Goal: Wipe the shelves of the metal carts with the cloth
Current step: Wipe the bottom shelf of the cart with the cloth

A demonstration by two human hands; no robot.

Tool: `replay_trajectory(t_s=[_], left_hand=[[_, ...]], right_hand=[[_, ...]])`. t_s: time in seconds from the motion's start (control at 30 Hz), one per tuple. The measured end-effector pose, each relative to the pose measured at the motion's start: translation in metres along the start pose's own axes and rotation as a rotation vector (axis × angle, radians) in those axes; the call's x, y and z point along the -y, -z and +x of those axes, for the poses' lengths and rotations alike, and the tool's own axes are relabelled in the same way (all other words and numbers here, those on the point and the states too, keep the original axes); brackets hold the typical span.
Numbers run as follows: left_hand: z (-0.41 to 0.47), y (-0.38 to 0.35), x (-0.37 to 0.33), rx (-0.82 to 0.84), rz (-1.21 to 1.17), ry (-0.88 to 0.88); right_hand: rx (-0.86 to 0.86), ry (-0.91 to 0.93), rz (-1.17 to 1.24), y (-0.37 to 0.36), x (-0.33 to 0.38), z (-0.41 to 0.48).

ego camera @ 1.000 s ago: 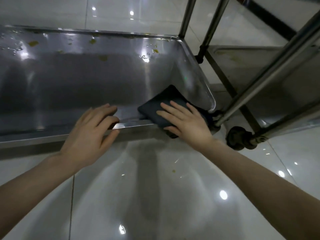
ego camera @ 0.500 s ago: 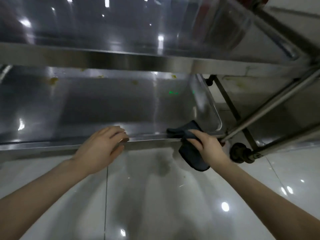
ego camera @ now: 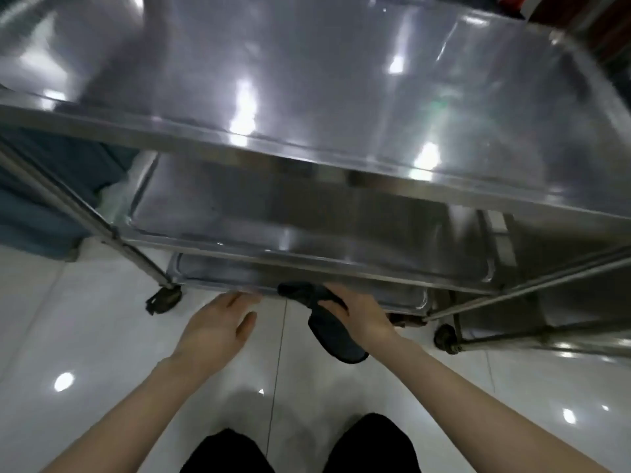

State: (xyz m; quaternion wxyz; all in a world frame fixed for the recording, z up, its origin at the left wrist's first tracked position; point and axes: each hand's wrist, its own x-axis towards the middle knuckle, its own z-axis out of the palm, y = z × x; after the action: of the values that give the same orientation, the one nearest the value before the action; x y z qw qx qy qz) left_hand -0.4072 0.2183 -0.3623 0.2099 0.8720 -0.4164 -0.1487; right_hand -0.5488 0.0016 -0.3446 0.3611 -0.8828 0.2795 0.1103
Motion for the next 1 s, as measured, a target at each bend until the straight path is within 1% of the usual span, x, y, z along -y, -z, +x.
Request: replay_trajectory(t_s=[0.07, 0.2, 0.33, 0.47, 0.63, 0.73, 0.8, 0.9, 1.0], left_hand=[[-0.016, 0.055, -0.013, -0.033, -0.018, 0.043], [-0.048, 0.164, -0.031, -0.099, -0.037, 0.104], [-0.071, 0.264, -0.031, -0.135, -0.005, 0.141], [-0.086, 0.355, -0.022, -0.224, 0.042, 0.141], [-0.082, 0.448, 0.004, -0.347, 0.114, 0.153], [-0.064, 0.49, 0.02, -0.403, 0.162, 0.172], [-0.046, 0.514, 0.027, -0.433, 0.18, 0.152], [-0.012, 0.545, 0.04, -0.427, 0.219, 0.119], [0.033, 0.573, 0.058, -0.398, 0.273, 0.086]], right_hand=[[0.022, 0.065, -0.051, 0.031, 0.049, -0.018], [0.055, 0.243, -0.077, 0.091, 0.153, -0.055], [0.061, 0.366, -0.121, 0.136, 0.249, -0.076], [0.033, 0.48, -0.095, 0.167, 0.332, -0.078], [-0.032, 0.605, -0.092, 0.199, 0.422, -0.054], [-0.065, 0.645, -0.088, 0.219, 0.466, -0.03], [-0.097, 0.669, -0.101, 0.231, 0.492, -0.01], [-0.146, 0.695, -0.106, 0.249, 0.526, 0.026], [-0.196, 0.679, -0.095, 0.266, 0.553, 0.069]])
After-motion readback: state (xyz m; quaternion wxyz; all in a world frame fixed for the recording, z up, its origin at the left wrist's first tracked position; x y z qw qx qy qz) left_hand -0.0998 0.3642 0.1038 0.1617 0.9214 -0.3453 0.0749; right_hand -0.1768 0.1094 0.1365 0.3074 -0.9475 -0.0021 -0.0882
